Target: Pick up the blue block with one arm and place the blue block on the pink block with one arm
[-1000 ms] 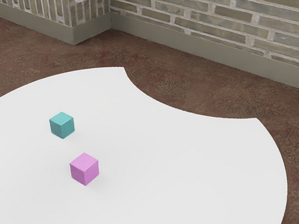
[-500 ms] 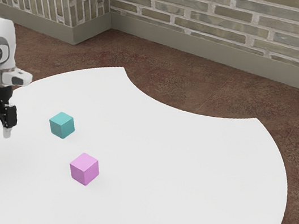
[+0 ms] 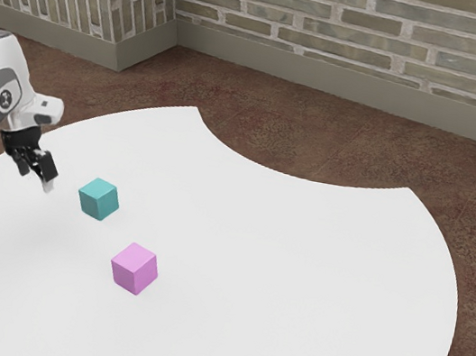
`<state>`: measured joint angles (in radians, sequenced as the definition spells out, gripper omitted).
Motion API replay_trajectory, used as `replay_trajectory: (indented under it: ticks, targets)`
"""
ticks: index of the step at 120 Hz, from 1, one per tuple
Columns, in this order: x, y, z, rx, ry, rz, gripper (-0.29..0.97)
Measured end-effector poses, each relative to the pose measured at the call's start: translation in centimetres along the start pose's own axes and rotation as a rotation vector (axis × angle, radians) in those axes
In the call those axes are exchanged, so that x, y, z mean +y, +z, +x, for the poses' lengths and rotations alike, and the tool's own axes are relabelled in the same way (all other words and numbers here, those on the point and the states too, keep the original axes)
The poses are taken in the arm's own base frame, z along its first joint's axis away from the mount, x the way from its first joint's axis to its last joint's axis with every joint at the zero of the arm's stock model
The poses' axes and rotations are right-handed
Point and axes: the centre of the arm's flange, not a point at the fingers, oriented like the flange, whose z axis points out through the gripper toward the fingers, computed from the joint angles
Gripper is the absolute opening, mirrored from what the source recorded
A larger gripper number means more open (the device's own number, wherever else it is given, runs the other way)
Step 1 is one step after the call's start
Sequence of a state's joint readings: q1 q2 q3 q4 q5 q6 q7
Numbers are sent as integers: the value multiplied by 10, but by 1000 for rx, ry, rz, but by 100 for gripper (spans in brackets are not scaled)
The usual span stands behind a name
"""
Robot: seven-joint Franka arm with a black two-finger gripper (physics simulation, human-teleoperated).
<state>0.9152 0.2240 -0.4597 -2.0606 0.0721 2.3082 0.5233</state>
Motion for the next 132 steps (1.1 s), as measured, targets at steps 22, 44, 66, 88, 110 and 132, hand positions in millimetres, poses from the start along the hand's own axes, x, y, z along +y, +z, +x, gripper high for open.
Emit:
replay_trajectory:
  ticks: [22,44,66,88,110,132]
  targets:
    - [12,2,22,-1,44,6,67]
    - [30,2,29,-34,10,-13,68]
    - [22,4,65,-39,-41,-55,68]
    - [25,27,79,-107,-73,-61,68]
    - [18,32,93,-153,-79,-20,68]
    - [38,36,106,-171,-67,-30,68]
